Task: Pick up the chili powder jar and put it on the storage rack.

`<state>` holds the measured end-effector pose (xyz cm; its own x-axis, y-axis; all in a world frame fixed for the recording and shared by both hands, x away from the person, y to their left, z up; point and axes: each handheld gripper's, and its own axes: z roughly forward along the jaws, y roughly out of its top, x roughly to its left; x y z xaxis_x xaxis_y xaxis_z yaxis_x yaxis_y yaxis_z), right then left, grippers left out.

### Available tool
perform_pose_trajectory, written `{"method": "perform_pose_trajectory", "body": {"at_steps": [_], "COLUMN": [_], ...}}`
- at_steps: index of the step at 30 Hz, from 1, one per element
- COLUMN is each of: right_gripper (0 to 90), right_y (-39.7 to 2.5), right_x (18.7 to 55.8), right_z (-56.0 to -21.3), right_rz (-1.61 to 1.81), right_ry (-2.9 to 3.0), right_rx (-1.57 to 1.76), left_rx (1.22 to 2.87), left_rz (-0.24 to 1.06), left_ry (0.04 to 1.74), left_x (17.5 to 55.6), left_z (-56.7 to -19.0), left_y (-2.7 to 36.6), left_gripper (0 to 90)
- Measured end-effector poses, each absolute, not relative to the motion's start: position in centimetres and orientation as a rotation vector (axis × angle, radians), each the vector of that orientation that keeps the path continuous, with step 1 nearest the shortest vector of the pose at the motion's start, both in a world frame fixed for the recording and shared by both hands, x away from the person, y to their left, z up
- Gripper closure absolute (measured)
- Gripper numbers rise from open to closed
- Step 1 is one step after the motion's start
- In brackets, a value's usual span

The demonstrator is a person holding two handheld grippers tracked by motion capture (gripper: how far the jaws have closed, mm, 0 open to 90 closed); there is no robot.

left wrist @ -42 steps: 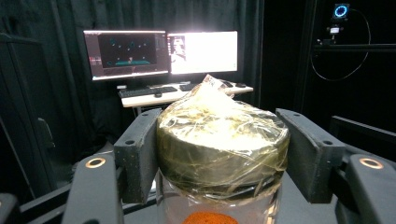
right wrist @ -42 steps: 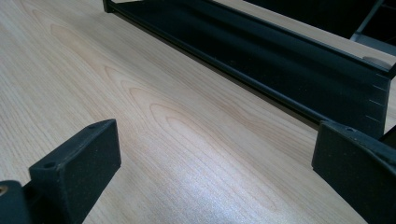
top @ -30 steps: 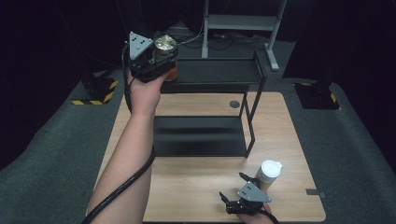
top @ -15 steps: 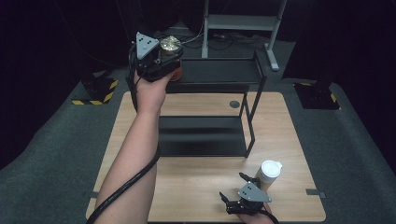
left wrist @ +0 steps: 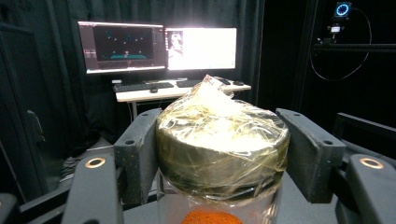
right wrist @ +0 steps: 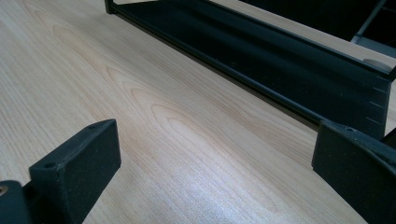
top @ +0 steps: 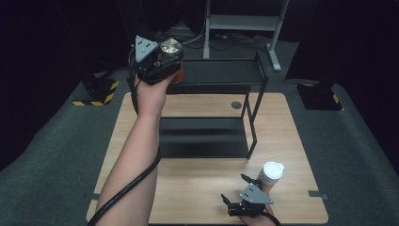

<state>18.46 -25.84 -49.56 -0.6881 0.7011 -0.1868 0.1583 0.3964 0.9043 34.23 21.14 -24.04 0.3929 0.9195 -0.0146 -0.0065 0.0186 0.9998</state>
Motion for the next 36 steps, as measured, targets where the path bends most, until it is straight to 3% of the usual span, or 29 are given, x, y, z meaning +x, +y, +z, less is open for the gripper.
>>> {"method": "perform_pose_trajectory", "body": {"at_steps": [14, 20, 22, 25, 36], "right_gripper": [0.2, 0.2, 0.2, 0.2, 0.2], "right_y": [-25.9, -25.8, -25.8, -25.8, -25.8], "right_x": [18.5, 18.5, 18.5, 18.4, 18.4], "right_z": [-49.6, -49.5, -49.5, -49.5, -49.5], "right_rz": [1.276, 1.273, 1.272, 1.270, 1.271], "right_ry": [2.101, 2.103, 2.103, 2.103, 2.103], "right_rx": [0.732, 0.731, 0.730, 0.728, 0.731], "left_rx": [1.366, 1.369, 1.377, 1.393, 1.384], "left_rz": [0.910, 0.914, 0.914, 0.928, 0.924], "left_ry": [0.908, 0.927, 0.926, 0.937, 0.937], "left_x": [34.1, 33.7, 33.6, 33.2, 31.1], "left_z": [-23.9, -23.4, -23.3, -23.2, -23.5], "left_y": [20.9, 20.6, 20.5, 20.3, 21.2], "left_gripper": [30.8, 18.4, 8.2, 1.3, 0.4]}}
